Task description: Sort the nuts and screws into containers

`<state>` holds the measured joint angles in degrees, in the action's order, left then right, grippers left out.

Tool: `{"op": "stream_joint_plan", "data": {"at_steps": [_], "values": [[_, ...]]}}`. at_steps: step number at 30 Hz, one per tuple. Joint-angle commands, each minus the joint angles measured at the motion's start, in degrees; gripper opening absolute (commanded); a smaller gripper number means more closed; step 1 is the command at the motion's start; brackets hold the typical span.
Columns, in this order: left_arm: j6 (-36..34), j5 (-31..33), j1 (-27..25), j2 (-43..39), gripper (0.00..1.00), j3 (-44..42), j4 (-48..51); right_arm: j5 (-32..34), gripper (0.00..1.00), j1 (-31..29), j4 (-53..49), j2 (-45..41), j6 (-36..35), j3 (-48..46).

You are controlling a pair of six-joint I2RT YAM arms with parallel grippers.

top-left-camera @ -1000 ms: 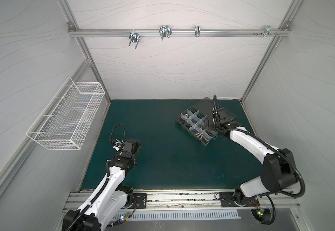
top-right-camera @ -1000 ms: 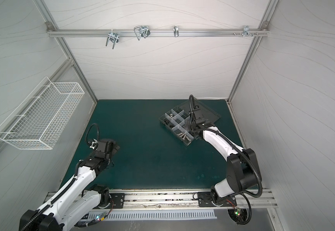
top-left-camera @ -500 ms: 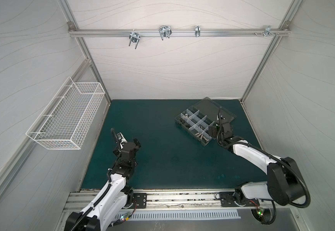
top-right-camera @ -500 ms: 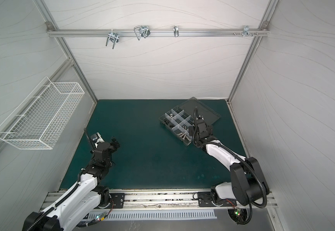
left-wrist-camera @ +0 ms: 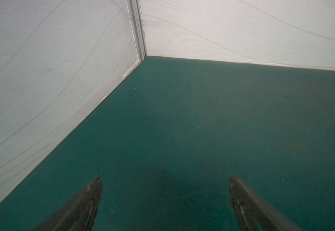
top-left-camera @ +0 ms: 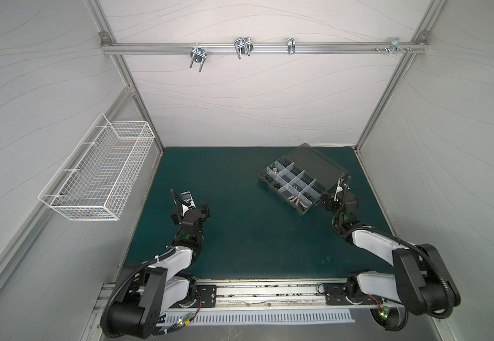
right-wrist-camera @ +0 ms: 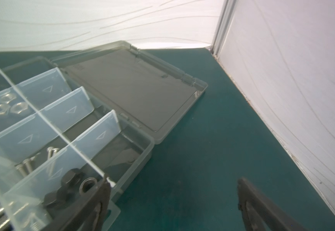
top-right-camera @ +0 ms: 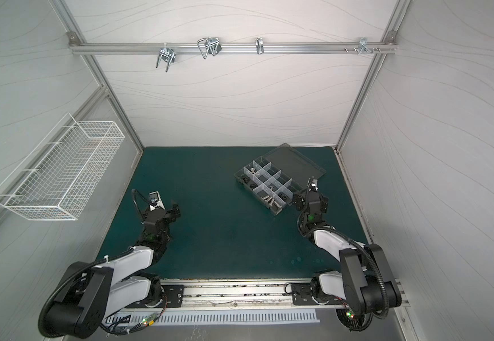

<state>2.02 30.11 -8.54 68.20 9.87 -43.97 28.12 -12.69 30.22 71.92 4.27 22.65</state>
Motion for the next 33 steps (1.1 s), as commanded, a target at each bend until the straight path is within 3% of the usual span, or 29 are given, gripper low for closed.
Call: {"op": "stream_joint_plan", "data": {"at_steps": [1, 7, 13, 20, 24, 30, 33], "values": [[-3.66, -3.51, 0.94, 3.45, 0.99, 0.37, -12.39, -0.8, 0.99, 1.89, 6.81, -1.34, 0.37, -1.33], [-1.0, -14.75, 6.0, 13.36, 0.99, 0.39, -23.38, -1.76, 0.99, 3.63, 11.4, -0.64, -0.56, -3.08], [-3.64, -22.34, 6.62, 24.02, 0.99, 0.0, -36.24, -4.63, 0.99, 4.07, 14.49, 0.15, -0.51, -4.26], [-2.66, -34.57, 10.83, 20.39, 0.99, 5.5, -20.73, -8.61, 0.99, 4.07, 16.31, 2.63, -1.61, -4.53], [-1.21, -40.72, 13.78, 20.63, 0.99, 7.61, -17.34, -10.54, 0.99, 4.07, 21.43, 6.12, -2.58, -6.05], [-1.23, -43.7, 14.93, 20.91, 0.99, 12.76, -7.79, -14.83, 0.99, 4.09, 28.86, 12.43, -4.25, -7.09], [-0.47, -42.41, 15.02, 20.83, 0.99, 11.27, -10.47, -17.17, 0.99, 4.06, 32.38, 16.02, -5.21, -7.27]]}}
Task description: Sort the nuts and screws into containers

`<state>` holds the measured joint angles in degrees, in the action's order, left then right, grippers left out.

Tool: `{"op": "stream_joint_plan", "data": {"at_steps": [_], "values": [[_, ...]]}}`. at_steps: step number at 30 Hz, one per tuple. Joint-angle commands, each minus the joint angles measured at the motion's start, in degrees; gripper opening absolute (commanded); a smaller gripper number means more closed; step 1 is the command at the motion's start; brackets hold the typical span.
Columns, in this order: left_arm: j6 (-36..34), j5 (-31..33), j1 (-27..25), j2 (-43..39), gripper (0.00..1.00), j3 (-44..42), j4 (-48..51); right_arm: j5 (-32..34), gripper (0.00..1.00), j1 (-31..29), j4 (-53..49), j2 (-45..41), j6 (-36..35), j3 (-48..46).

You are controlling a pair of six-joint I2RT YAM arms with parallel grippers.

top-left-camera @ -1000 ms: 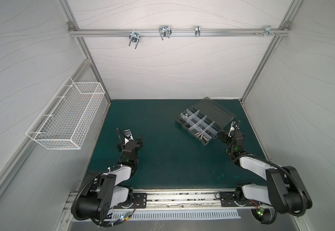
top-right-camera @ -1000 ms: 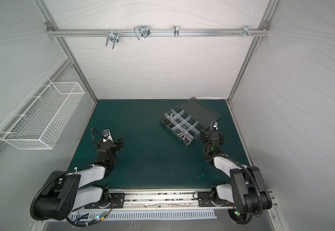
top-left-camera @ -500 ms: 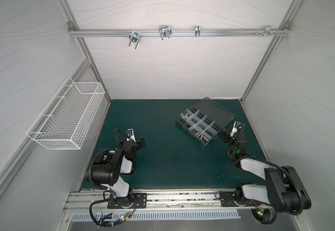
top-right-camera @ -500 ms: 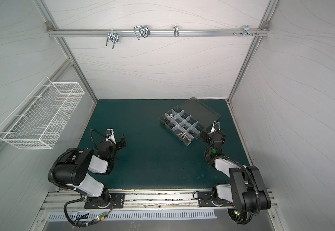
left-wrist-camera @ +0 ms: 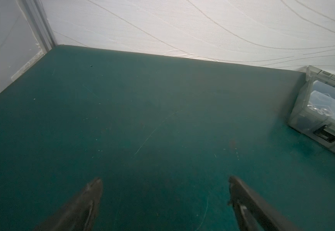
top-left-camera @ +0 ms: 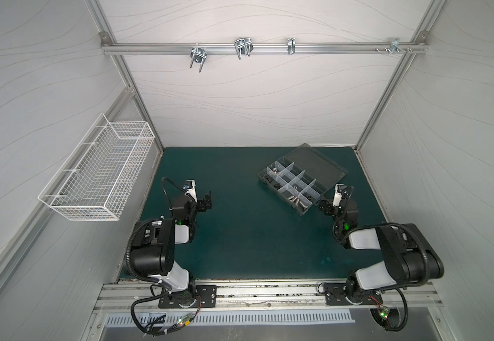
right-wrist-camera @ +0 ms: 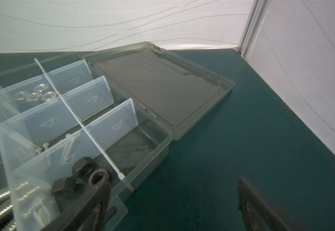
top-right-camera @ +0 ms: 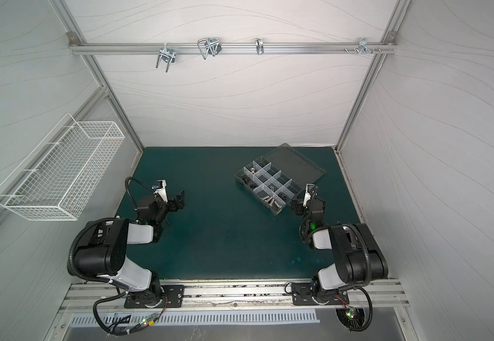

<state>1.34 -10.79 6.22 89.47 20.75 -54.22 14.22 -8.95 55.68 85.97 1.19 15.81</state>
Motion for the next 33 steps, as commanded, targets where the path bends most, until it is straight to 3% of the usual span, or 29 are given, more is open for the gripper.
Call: {"op": "stream_joint_plan", "data": {"at_steps": [1, 3, 6, 8, 10, 17, 33], "values": [[0.68, -0.49, 0.37, -0.44, 0.99, -0.03, -1.1, -4.0, 0.99, 0.29, 7.92, 3.1, -2.45, -0.37], [1.49, 0.59, 0.61, -0.37, 0.99, 0.51, -0.41, -5.21, 0.99, 0.34, 7.96, 4.37, -3.16, 0.43], [1.27, 0.65, 0.55, -0.26, 0.99, 1.48, 1.61, -8.88, 0.99, 1.21, 0.32, 3.59, -3.42, 3.92], [1.19, 0.62, 0.55, -0.26, 0.99, 1.54, 1.66, -15.49, 0.99, 3.1, -11.53, 3.98, -3.39, 10.15], [1.04, 0.88, 0.47, -0.26, 0.99, 1.84, 2.21, -23.32, 0.99, 6.82, -10.18, 4.65, -1.37, 10.07], [0.75, 2.84, -0.46, -0.36, 0.99, 2.36, 3.42, -20.39, 0.99, 5.45, -12.14, 4.17, -2.39, 10.66], [0.33, 3.45, -0.86, -0.33, 1.0, 2.71, 4.12, -20.37, 0.99, 5.45, -12.04, 4.27, -2.42, 10.72]]}}
